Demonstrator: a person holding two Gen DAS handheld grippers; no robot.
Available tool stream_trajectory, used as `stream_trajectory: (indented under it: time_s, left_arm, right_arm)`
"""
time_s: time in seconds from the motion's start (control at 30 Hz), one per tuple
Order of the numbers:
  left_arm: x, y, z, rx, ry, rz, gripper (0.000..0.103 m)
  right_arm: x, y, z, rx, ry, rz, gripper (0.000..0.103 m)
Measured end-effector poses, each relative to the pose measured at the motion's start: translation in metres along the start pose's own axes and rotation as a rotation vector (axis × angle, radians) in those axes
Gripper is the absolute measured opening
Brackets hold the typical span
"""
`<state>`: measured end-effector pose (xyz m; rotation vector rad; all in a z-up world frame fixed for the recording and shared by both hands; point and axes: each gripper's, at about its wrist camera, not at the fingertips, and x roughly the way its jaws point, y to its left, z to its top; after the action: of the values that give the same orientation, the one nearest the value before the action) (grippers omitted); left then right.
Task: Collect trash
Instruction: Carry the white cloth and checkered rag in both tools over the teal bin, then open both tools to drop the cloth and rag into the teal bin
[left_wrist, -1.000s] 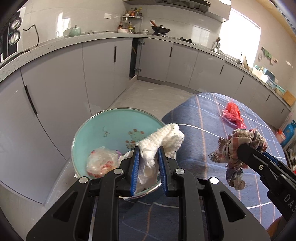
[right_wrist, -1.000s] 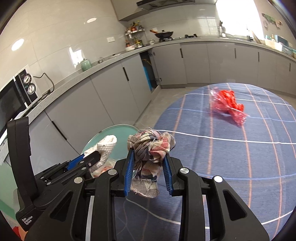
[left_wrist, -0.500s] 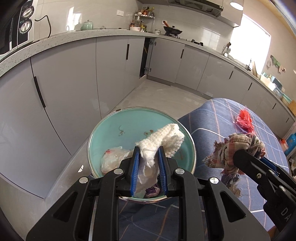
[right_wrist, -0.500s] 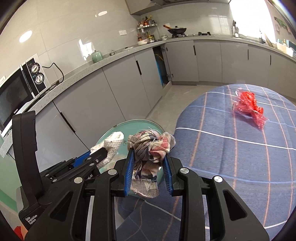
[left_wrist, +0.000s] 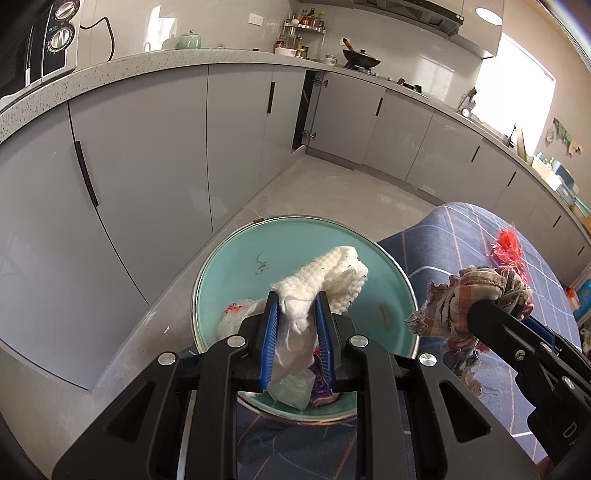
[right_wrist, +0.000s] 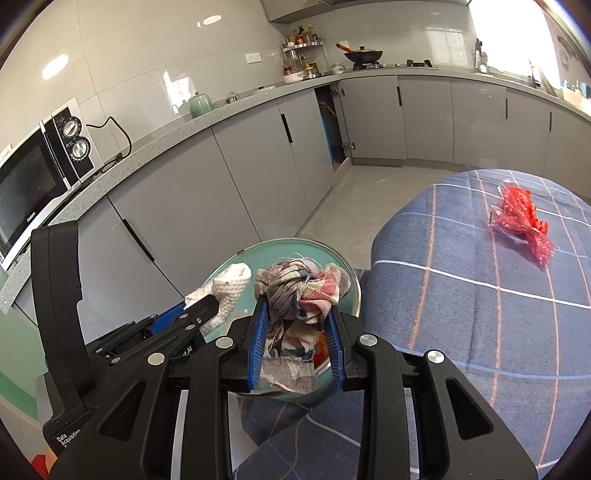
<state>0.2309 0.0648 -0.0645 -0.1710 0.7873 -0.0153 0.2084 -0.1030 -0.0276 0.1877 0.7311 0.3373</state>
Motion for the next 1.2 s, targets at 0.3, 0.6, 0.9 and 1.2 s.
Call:
stream_trajectory:
  time_s: [0.3, 0.6, 0.9, 1.2]
  left_arm:
    - [0.013, 0.004, 0.006, -0.010, 0.014, 0.007, 0.020]
    - [0.028, 0.010, 0.011, -0.028, 0.036, 0.023, 0.020]
    - [0.047, 0.008, 0.009, -0.027, 0.074, 0.036, 0.021]
    - [0.064, 0.010, 0.013, -0.028, 0.101, 0.045, 0.020]
  right_arm:
    - [0.020, 0.006, 0.007, -0.014, 0.016, -0.008, 0.030]
    - [0.046, 0.000, 0.016, 0.002, 0.043, -0.024, 0.030]
    - [0.075, -0.008, 0.019, 0.025, 0.099, -0.030, 0.030]
    - [0.092, -0.013, 0.019, 0.036, 0.125, -0.030, 0.030]
